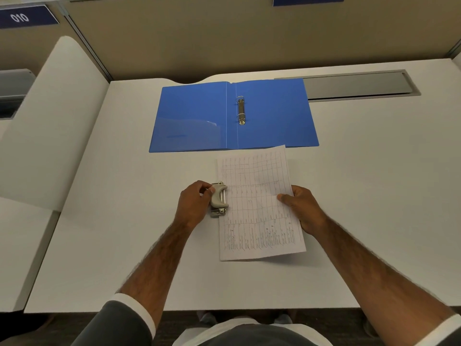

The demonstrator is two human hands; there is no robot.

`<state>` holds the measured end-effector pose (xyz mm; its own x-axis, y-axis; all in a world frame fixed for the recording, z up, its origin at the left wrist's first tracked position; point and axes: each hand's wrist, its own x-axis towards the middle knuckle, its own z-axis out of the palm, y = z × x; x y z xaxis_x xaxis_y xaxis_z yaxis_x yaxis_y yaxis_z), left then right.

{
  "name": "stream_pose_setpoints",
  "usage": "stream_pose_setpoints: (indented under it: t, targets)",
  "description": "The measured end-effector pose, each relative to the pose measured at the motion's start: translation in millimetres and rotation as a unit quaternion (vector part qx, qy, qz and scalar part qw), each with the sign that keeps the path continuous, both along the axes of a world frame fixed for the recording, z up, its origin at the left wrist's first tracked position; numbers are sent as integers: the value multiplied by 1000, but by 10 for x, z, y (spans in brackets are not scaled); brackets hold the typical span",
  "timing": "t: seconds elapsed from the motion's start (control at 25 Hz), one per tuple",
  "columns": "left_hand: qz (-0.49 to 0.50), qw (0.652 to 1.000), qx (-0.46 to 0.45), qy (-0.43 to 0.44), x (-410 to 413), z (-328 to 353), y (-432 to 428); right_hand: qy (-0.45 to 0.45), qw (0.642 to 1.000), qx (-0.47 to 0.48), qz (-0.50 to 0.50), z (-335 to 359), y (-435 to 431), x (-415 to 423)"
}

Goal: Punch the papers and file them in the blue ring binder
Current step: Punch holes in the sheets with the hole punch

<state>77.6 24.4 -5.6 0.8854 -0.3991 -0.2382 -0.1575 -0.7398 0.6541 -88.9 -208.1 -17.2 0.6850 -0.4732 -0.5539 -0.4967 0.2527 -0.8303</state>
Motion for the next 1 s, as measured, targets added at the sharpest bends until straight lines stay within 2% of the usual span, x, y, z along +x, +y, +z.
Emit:
stream_pose_setpoints:
  t: [0.32, 0.52, 0.76, 1.0]
  targets:
    - [14, 999, 4, -45, -28, -125, -90, 13, 1000, -4, 22, -31, -16, 40]
    - [32, 991, 27, -130, -50, -227, -185, 14, 1000, -6, 17, -47, -14, 50]
    - [17, 992, 65, -104, -54, -337, -177, 9, 1000, -5, 9, -21, -34, 89]
    - [14, 994, 55, -93, -75, -276, -183, 21, 999, -19, 32, -8, -45, 111]
